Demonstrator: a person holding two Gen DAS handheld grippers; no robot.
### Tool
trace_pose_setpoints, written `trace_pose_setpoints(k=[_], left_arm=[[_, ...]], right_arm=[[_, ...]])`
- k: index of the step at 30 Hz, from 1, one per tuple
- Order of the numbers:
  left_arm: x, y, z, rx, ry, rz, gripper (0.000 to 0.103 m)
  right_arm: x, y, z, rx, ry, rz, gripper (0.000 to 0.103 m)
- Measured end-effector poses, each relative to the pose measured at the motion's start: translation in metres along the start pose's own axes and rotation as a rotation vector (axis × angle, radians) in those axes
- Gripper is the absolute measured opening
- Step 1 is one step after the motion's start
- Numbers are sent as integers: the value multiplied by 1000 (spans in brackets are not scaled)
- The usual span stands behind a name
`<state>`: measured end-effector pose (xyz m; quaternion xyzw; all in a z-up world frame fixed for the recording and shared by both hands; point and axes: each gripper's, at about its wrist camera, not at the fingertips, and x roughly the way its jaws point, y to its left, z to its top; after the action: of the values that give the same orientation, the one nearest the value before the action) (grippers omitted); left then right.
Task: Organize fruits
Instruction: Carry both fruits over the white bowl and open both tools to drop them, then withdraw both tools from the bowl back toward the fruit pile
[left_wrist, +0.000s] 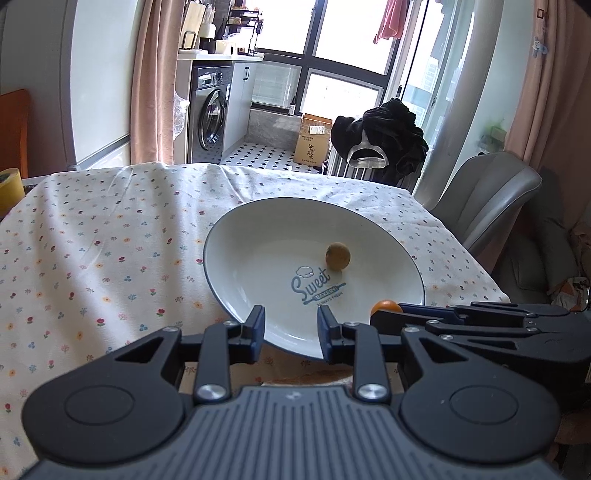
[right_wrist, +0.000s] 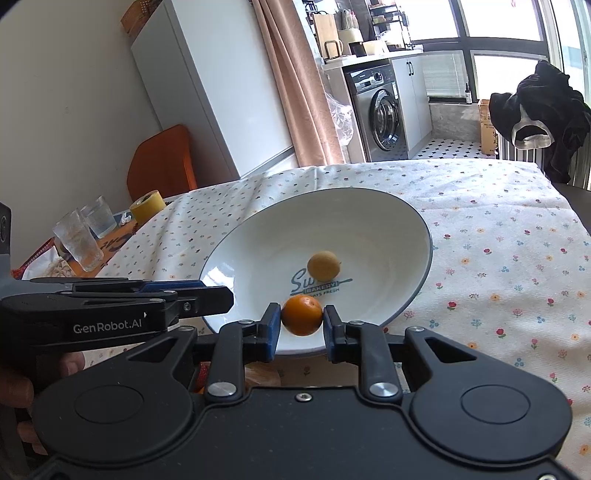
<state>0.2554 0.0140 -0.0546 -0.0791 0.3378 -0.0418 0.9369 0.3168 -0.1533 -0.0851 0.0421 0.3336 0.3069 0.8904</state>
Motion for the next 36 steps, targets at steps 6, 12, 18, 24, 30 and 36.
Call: trace_pose_setpoints(k=[6,12,18,24,30,36], left_arm=[[-17,8,-5,-30,1,10,32],[-35,15,-13,-58,-15,37,51],[-50,20,-23,-83,-26,56,55],[-62,21,-35,-92,-30,73,60],[-71,20,-46,-104,-41,93,72],[-76,17,-54,-112,-43,102,81]], right_arm=[[-5,4,1,-2,-8,-21,30],[-17,11,-3,-10,-16,-21,35],[-26,16,-10,-12,-13,-15,40],[-38,19,-17,-7,-18,-12,43],[-49,21,-24,-9,-25,-17,53],[-58,21,-31,-12,-29,-14,64]])
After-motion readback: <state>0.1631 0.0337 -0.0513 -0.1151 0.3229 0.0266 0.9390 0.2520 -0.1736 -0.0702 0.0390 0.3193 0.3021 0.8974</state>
